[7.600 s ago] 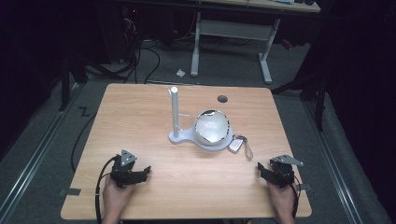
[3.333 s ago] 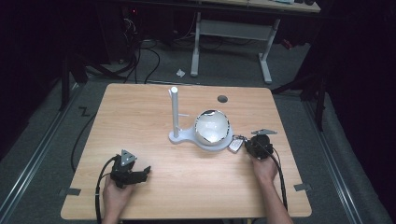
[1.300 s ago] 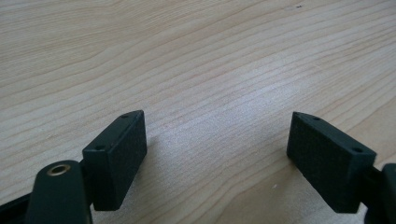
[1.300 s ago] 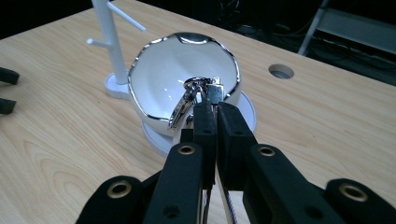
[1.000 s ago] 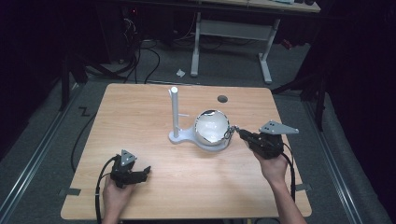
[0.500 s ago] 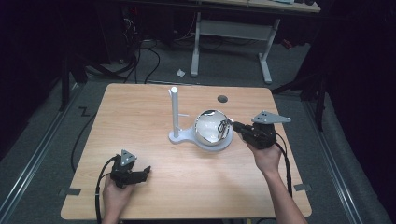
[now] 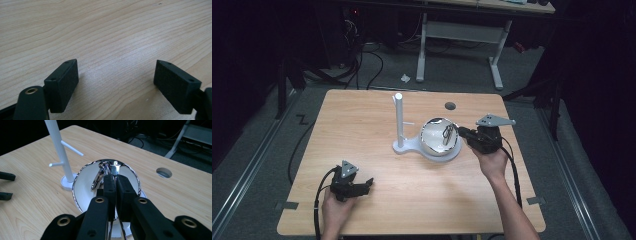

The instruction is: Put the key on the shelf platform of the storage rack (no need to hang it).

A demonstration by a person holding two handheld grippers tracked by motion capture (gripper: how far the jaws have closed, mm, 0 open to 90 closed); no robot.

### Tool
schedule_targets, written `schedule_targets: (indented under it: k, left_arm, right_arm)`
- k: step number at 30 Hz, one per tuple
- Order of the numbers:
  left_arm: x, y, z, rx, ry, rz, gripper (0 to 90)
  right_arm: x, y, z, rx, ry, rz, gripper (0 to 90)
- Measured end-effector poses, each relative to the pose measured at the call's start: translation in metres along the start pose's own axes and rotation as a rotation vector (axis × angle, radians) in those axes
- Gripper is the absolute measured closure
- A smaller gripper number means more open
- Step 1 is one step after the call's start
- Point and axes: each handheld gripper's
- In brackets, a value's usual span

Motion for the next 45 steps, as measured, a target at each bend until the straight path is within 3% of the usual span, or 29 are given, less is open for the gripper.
schedule_targets:
  k: [13, 27, 38, 45]
  left_arm:
    - [0.000, 0.000, 0.000, 0.003, -0.001, 0.002, 20.3]
    - [0.000, 0.000, 0.000, 0.002, 0.000, 0.003, 20.3]
    - [0.000, 0.000, 0.000, 0.001, 0.001, 0.003, 20.4]
    - [0.000, 0.000, 0.000, 0.001, 0.001, 0.003, 20.3]
  right_arm:
    - [-0.001, 0.021, -0.004, -0.049, -0.007, -0.018, 87.0]
    - [-0.004, 0.040, -0.012, -0.100, 0.003, 0.004, 86.9]
    - [-0.013, 0.051, -0.014, -0.108, -0.026, -0.002, 86.9]
    - [-0.014, 0.058, -0.014, -0.115, -0.013, 0.003, 86.8]
Point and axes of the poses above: each handheld gripper's, and its own axes: y roughly forward along the jaws, z roughly out of its top, x roughly to its right, and after that the axes turned 14 degrees about -z, right-handed
